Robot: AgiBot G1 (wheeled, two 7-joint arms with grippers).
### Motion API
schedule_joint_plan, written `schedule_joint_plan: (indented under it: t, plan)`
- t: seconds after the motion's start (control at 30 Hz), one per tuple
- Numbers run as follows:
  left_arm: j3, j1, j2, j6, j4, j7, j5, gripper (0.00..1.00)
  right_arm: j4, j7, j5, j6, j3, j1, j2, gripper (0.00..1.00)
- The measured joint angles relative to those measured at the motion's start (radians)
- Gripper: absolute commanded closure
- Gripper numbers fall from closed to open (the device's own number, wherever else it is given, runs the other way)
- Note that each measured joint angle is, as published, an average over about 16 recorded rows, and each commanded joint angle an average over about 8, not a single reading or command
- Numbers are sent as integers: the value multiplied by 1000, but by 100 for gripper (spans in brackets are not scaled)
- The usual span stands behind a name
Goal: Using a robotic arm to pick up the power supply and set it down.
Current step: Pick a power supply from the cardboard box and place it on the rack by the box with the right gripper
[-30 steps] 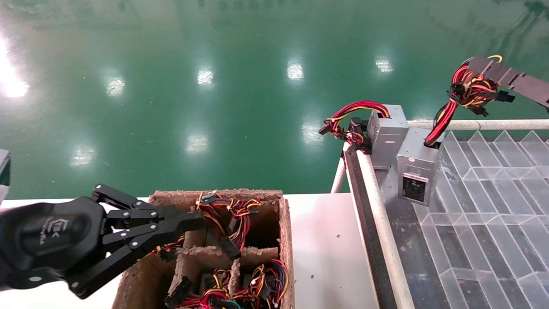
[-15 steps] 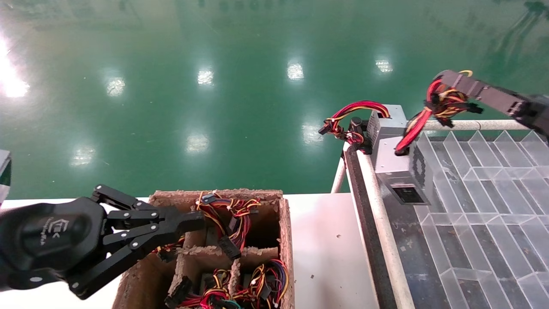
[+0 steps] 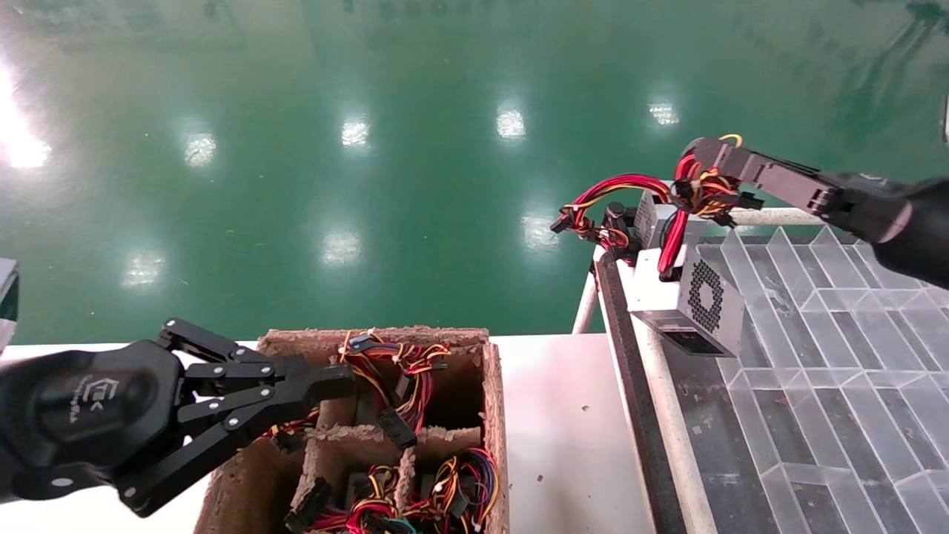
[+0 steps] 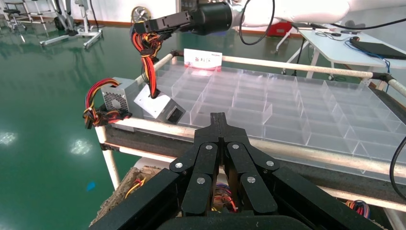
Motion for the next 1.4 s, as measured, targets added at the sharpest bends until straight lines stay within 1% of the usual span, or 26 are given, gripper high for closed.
schedule_joint_plan:
  t: [0.37,0.67,1.0,1.33,1.37,1.4]
  plan:
    - [0,0,0,0,0,0,0,100,18,7,4,5,-12,2,-6,100]
    - [0,0,0,0,0,0,0,100,-25,-14,3,21,-17,2,-4,100]
    - [0,0,0,0,0,0,0,100,-74,-43,15,26,-8,11,26,100]
    - [0,0,0,0,0,0,0,100,-100,-56,19,23,-6,2,49,100]
    - [0,0,0,0,0,0,0,100,-100,-56,19,22,-6,0,51,99]
    - [0,0,0,0,0,0,0,100,-101,-56,19,21,-6,-1,53,94]
